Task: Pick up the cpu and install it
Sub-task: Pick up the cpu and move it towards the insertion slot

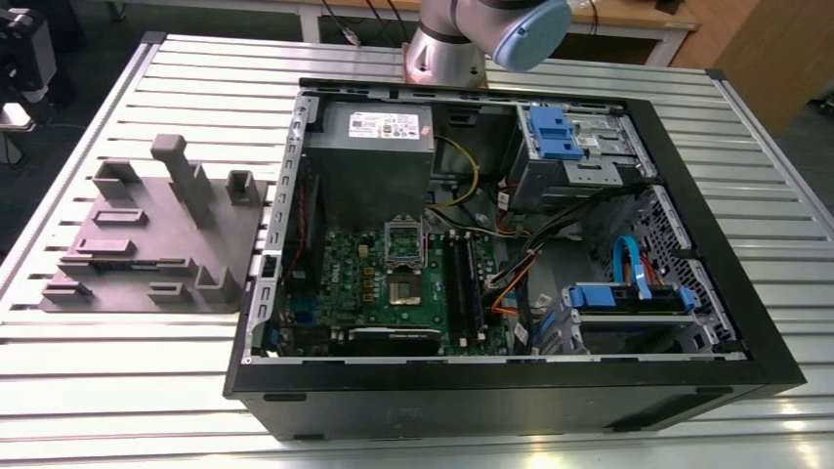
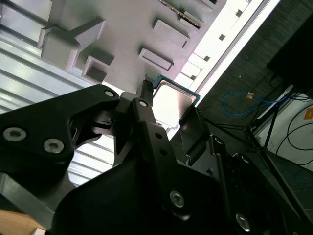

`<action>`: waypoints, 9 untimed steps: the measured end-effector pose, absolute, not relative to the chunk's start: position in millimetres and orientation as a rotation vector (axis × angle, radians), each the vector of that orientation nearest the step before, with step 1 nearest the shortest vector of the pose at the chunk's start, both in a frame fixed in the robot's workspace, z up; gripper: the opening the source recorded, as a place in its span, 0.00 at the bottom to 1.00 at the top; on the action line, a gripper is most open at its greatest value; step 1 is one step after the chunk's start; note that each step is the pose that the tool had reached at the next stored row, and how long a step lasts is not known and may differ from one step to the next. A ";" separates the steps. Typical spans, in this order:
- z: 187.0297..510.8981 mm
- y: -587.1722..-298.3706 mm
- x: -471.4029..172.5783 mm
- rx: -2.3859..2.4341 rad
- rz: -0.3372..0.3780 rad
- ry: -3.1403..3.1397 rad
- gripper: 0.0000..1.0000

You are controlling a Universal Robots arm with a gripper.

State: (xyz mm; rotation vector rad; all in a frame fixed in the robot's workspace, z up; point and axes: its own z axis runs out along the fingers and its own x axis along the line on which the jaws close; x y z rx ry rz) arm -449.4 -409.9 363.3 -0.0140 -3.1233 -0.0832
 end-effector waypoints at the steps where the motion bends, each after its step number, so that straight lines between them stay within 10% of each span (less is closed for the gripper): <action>1: 364.6 -409.9 -449.4 -0.015 -0.083 -3.123 0.47; 9: 372.1 -409.9 -449.4 -0.017 -0.083 -3.123 0.47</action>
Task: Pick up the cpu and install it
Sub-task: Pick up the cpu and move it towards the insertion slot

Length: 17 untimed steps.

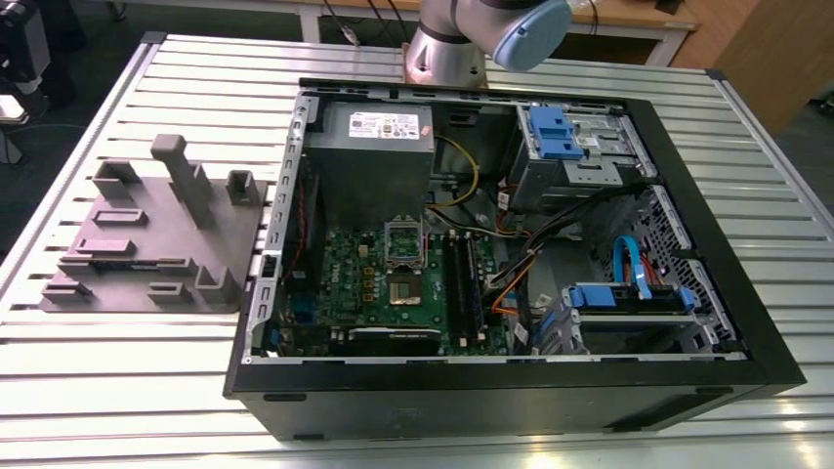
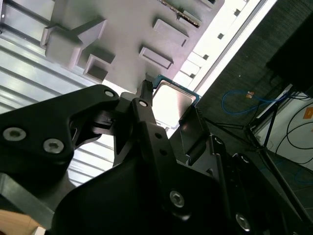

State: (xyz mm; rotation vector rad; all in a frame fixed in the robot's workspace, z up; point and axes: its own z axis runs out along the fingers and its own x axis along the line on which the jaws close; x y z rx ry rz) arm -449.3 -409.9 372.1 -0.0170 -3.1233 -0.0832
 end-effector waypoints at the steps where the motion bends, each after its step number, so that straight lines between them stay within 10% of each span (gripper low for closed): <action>1: 373.0 -409.9 -449.4 -0.017 -0.083 -3.123 0.47; 17: 381.7 -409.8 -448.8 -0.021 -0.083 -3.123 0.47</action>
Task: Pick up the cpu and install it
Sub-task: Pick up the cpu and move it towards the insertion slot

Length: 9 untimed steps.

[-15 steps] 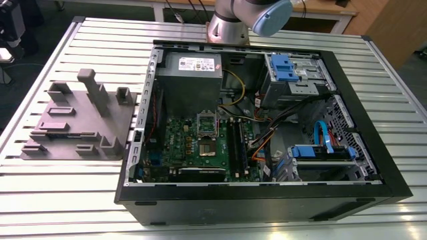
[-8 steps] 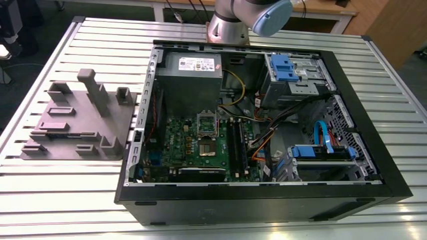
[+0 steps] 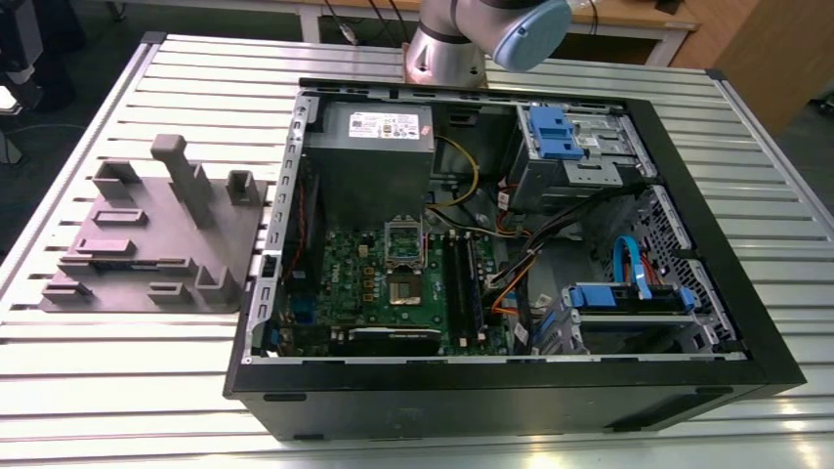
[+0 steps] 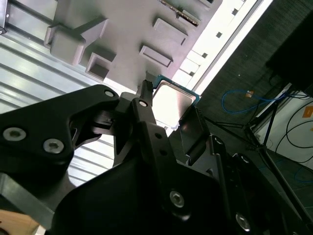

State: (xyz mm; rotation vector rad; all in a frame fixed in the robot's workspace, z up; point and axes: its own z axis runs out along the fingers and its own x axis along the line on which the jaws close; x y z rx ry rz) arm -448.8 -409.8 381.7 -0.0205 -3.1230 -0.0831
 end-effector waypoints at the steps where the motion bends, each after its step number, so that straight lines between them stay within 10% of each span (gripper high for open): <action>1: 381.5 -409.8 -448.4 -0.020 -0.083 -3.123 0.47; 9: 381.5 -409.9 -443.3 -0.020 -0.083 -3.123 0.47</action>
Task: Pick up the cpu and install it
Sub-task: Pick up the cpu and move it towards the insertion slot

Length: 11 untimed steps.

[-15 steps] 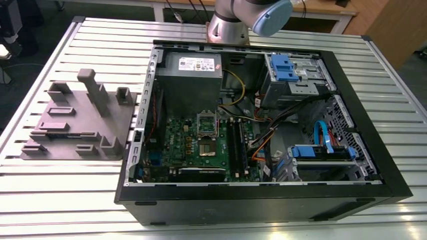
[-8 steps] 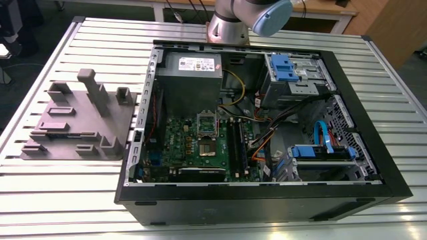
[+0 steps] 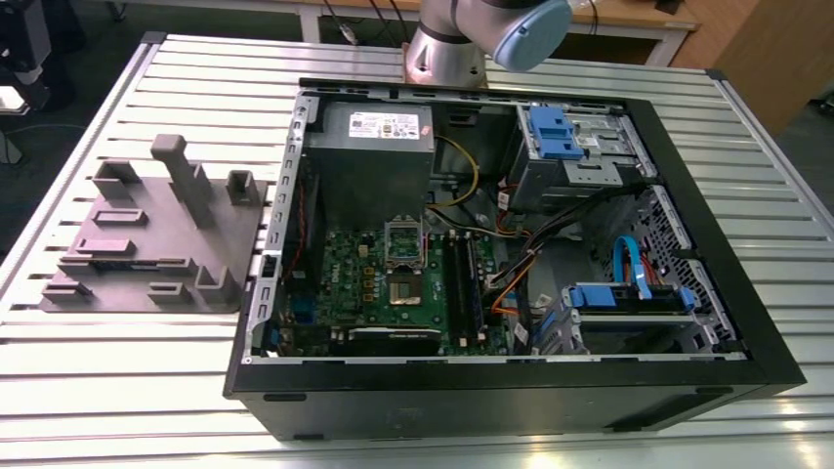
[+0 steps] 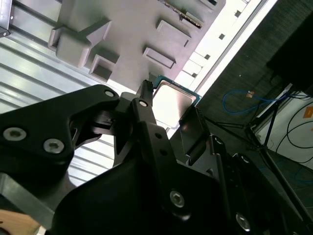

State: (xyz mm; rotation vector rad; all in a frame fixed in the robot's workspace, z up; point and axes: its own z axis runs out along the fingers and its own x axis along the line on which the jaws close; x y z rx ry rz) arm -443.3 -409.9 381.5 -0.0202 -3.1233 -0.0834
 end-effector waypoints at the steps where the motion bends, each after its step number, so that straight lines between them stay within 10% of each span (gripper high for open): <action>1: 381.5 -409.9 -442.6 -0.020 -0.083 -3.123 0.47; 11: 381.4 -409.9 -435.1 -0.020 -0.083 -3.123 0.47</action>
